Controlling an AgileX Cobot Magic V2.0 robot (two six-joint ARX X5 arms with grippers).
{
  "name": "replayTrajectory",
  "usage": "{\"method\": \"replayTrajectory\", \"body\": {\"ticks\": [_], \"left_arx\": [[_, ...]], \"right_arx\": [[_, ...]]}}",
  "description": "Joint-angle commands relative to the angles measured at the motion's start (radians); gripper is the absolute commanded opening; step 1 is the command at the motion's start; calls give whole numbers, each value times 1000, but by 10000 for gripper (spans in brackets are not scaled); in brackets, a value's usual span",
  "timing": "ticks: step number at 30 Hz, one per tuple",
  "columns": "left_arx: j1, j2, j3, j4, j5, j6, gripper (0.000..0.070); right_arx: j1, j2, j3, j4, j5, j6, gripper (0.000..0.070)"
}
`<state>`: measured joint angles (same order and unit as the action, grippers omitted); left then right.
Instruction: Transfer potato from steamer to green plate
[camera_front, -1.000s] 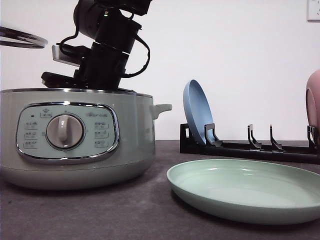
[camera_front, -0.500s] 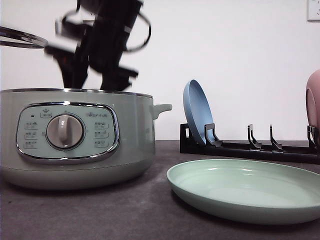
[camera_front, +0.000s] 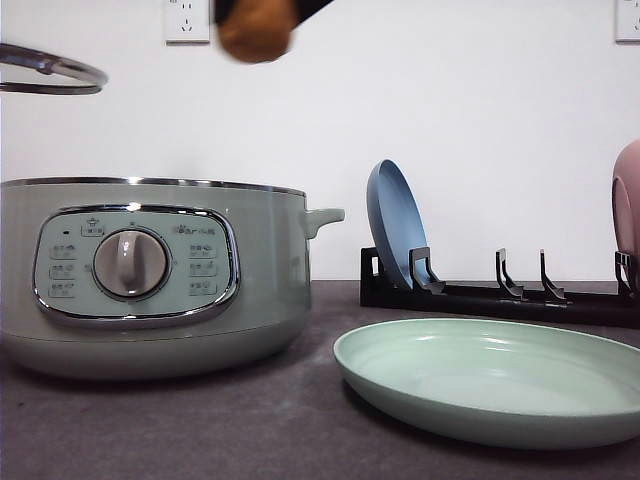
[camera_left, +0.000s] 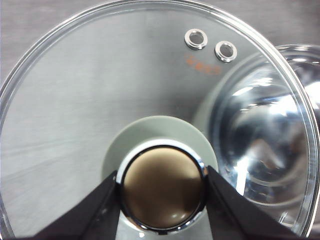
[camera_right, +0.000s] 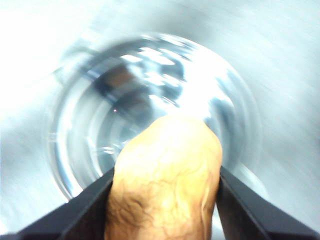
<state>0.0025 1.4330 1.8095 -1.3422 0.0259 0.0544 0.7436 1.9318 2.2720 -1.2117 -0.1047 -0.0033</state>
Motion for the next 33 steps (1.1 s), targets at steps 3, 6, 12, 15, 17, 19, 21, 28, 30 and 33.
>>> {"method": "replayTrajectory", "body": {"ticks": [3,6,12,15,17,19,21,28,30,33], "left_arx": [[-21,-10,31,33,35,6,0],[-47,-10,31,33,39,5,0],[-117,-10,31,37,56,5,0],[-155,-10,31,41,57,5,0],[-181,-10,31,41,58,5,0],[-207,-10,31,43,58,5,0],[-230,-10,31,49,58,5,0],[-302,-10,31,56,58,4,0],[-317,-10,31,56,58,4,0],[-335,-10,31,56,58,2,0]], "right_arx": [[-44,-76,-33,-8,1,-27,162],[-85,-167,-137,5,0,-31,162],[-156,-388,-474,132,-31,-36,162],[-181,-493,-648,210,-59,-36,162],[-192,-553,-750,252,-60,-36,162],[-200,-603,-844,289,-61,-36,162],[-207,-642,-925,324,-62,-35,163],[-218,-698,-1158,462,-126,-20,163],[-218,-698,-1218,518,-131,-5,163],[-218,-697,-1313,616,-131,28,163]]}}
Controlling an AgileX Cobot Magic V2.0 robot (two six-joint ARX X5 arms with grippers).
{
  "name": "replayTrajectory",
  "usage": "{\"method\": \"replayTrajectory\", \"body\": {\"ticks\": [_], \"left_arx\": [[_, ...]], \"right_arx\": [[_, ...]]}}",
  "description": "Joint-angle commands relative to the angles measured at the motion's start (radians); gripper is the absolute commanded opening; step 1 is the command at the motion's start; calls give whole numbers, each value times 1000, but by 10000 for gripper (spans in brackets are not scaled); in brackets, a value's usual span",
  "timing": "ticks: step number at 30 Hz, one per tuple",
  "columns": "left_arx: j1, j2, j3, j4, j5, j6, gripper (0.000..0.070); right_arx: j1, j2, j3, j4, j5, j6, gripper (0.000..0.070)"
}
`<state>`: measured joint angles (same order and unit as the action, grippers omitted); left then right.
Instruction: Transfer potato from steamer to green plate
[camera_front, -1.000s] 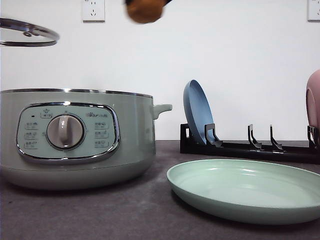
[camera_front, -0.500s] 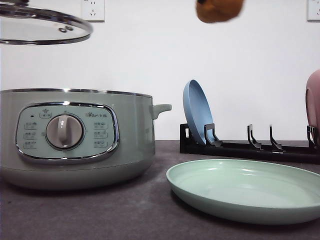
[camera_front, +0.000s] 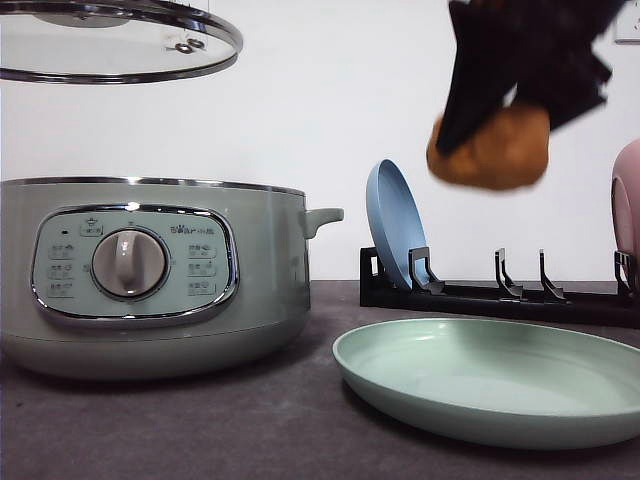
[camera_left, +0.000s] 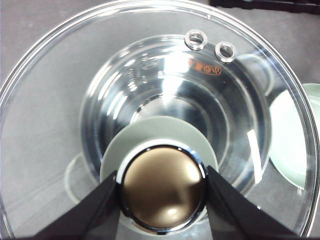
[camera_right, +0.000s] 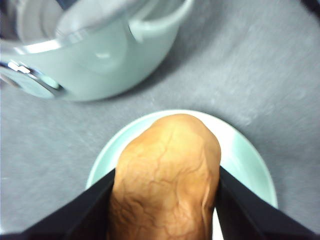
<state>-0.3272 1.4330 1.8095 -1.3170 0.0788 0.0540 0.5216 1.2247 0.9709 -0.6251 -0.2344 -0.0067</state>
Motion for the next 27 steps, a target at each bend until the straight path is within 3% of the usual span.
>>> {"method": "replayTrajectory", "body": {"ticks": [1,8,16,20,25,27], "left_arx": [[-10,-10,31,31,5,2,0],[-22,-10,31,31,5,1,0],[-29,-10,31,31,5,1,0],[-32,-10,31,31,5,1,0],[-33,-10,31,30,5,2,0],[-33,-10,31,31,5,2,0]], "right_arx": [[4,10,-43,61,-2,44,163],[4,45,-197,238,-1,102,164],[4,156,-234,321,6,126,169],[4,216,-234,339,7,128,268],[4,239,-234,341,8,128,295],[4,238,-234,341,7,129,346]]}}
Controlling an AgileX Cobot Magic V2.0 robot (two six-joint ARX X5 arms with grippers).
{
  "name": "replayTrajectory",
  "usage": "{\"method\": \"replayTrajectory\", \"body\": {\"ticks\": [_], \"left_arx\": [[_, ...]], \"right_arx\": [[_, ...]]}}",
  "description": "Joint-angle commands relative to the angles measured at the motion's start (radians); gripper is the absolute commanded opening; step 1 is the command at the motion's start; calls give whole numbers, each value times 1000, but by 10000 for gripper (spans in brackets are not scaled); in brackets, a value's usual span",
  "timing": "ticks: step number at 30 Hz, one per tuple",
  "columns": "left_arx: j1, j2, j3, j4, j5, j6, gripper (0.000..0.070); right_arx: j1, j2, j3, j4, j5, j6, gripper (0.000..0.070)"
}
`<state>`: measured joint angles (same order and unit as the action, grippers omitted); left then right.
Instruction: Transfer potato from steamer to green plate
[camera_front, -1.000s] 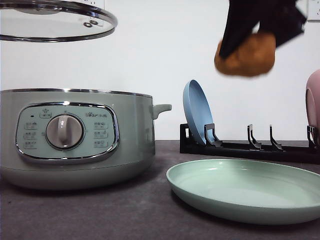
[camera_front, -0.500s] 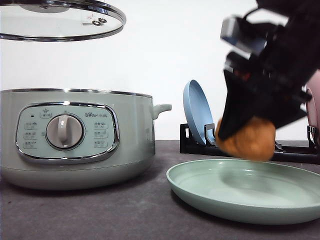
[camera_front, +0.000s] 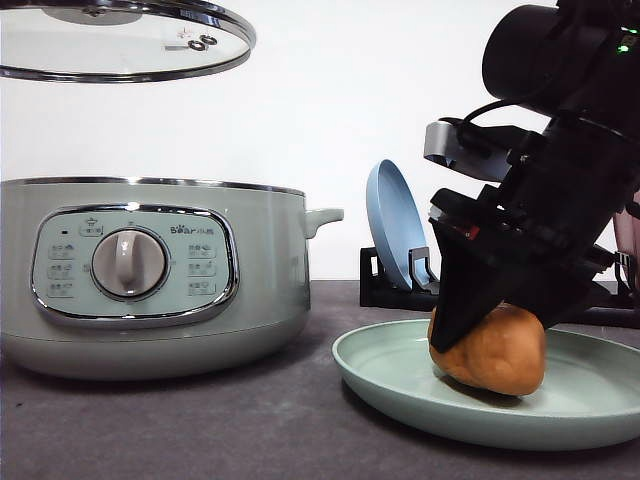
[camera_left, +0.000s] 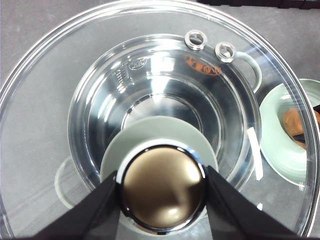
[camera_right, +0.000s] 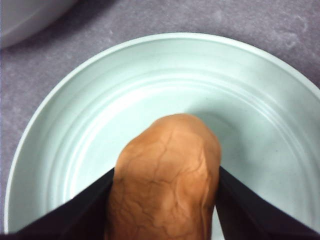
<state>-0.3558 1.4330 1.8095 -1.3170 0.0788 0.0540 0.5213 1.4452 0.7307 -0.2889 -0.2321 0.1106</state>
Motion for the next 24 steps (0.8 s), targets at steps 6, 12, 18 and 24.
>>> {"method": "replayTrajectory", "body": {"ticks": [6,12,18,24], "left_arx": [[-5,-10,31,31,5,1,0],[-7,-8,31,31,5,1,0],[-23,8,31,38,5,2,0],[-37,76,31,49,5,2,0]], "right_arx": [[5,6,9,4,5,21,522],[5,-51,43,-17,38,21,622],[4,-159,103,-64,80,18,625],[4,-278,184,-122,84,8,625]]}}
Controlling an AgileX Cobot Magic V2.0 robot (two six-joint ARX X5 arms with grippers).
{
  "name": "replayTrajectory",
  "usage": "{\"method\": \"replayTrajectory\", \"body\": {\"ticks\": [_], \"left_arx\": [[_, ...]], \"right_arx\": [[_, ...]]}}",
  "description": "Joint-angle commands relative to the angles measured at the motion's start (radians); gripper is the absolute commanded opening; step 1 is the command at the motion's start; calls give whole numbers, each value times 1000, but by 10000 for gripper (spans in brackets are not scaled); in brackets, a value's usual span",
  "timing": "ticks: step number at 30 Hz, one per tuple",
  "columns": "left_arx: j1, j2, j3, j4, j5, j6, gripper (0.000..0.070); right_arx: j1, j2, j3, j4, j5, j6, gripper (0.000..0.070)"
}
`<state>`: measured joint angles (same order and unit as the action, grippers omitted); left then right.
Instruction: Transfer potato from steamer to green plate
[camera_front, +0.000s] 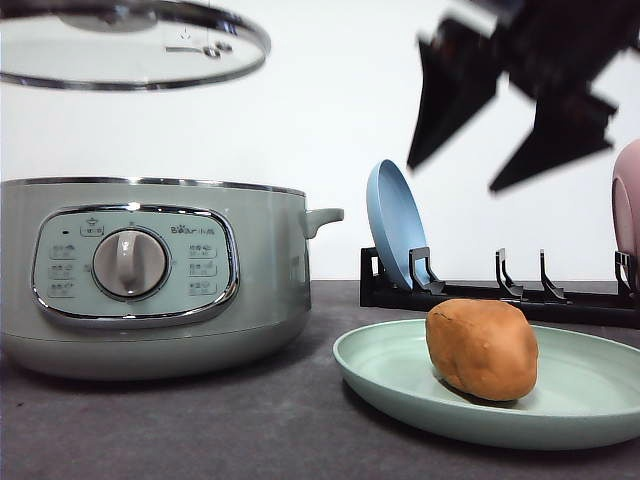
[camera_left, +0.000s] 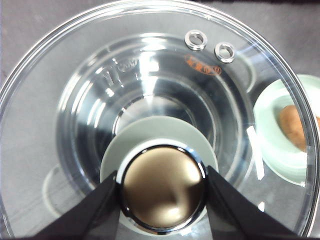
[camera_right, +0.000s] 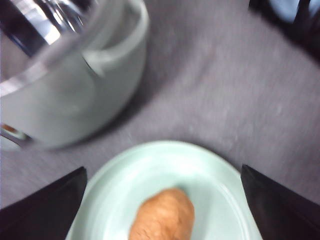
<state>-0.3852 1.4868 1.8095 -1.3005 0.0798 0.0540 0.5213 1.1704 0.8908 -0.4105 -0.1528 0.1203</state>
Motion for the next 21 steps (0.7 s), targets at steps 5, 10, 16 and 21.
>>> {"method": "replayTrajectory", "body": {"ticks": [5,10,16,21], "left_arx": [[-18,95,31,50,3,6,0],[-19,150,31,76,3,6,0],[-19,197,31,91,3,7,0],[-21,227,31,91,3,11,0]], "right_arx": [[4,-85,97,-63,41,-30,625],[3,-142,141,-97,50,-49,625],[4,-181,151,-121,53,-54,625],[0,-185,151,-123,57,-54,625]]}}
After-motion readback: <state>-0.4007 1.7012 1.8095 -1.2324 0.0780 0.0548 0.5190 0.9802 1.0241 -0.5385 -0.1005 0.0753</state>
